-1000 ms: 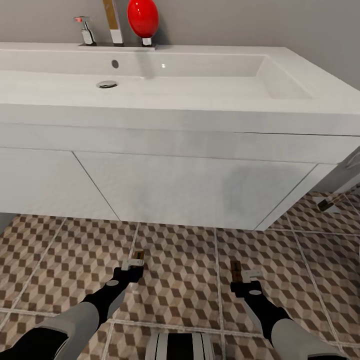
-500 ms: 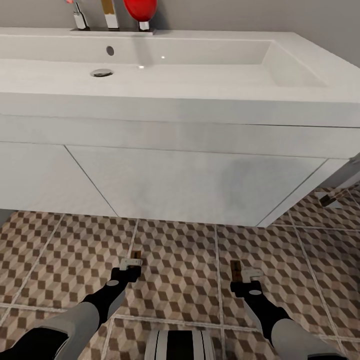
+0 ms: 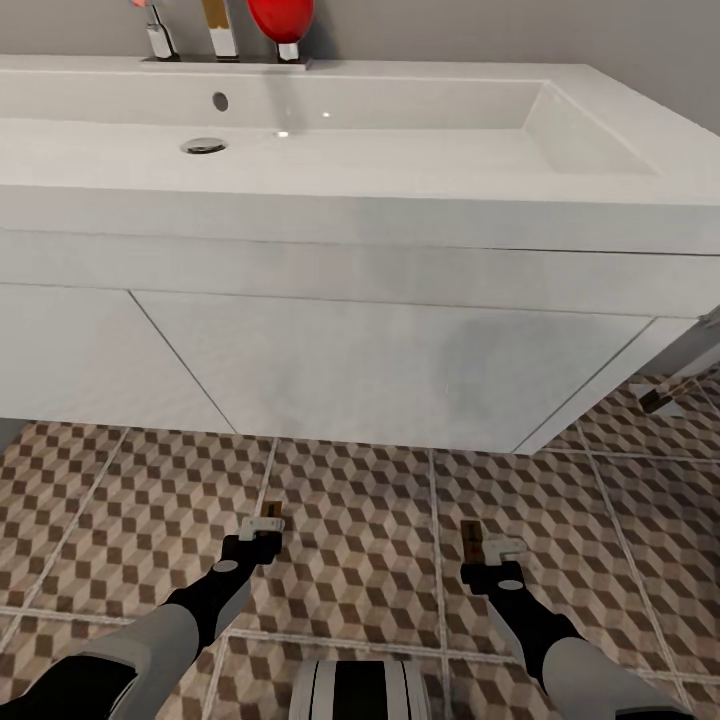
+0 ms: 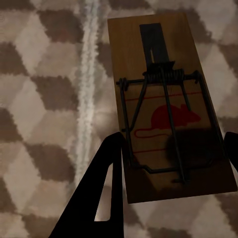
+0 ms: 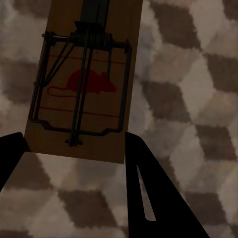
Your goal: Take the four mousetraps from the cabinet in the bathroom and place them on the bathroom floor. Make sure all four end up on the same floor surface, and ensure that at least two of them are either under or directly next to the same bathroom sink.
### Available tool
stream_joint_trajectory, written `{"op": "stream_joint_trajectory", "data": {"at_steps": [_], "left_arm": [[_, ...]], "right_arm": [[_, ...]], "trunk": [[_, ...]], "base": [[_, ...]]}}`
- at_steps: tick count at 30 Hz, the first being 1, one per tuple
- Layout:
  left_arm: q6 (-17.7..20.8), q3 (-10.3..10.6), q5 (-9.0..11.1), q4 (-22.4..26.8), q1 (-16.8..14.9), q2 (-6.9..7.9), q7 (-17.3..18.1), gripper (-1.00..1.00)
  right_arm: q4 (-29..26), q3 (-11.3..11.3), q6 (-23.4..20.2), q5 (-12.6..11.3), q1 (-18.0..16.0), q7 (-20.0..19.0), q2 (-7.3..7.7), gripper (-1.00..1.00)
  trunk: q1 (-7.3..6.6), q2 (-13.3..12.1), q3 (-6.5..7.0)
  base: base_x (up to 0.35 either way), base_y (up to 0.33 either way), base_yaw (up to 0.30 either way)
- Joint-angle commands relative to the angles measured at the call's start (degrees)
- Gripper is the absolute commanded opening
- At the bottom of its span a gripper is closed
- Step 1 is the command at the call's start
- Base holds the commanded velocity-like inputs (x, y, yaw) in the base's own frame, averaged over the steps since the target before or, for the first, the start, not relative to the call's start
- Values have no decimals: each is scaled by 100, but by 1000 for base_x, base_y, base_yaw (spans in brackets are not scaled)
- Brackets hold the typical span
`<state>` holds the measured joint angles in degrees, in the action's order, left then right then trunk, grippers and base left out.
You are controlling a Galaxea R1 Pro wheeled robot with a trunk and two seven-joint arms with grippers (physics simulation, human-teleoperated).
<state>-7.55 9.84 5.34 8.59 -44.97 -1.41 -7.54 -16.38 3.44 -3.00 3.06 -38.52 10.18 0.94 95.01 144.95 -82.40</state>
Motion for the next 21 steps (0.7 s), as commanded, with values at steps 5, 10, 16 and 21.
{"op": "stream_joint_trajectory", "data": {"at_steps": [5,10,16,21], "left_arm": [[-33,53,43,-9,-3,0,-41,-100],[-42,53,45,-8,-3,7,-28,-100],[-53,53,41,-13,-3,9,-7,-100],[-55,59,38,-15,-3,2,4,-100]], "right_arm": [[-6,34,-25,11,-2,19,3,-100],[-6,34,-25,11,-3,19,3,-100],[-6,34,-25,11,-3,19,3,-100],[-6,34,-25,11,-2,19,3,-100]], "trunk": [[7,5,-70],[9,7,-92],[9,7,-92],[9,7,-92]], "base": [[0,0,0],[0,0,0],[0,0,0],[0,0,0]]}}
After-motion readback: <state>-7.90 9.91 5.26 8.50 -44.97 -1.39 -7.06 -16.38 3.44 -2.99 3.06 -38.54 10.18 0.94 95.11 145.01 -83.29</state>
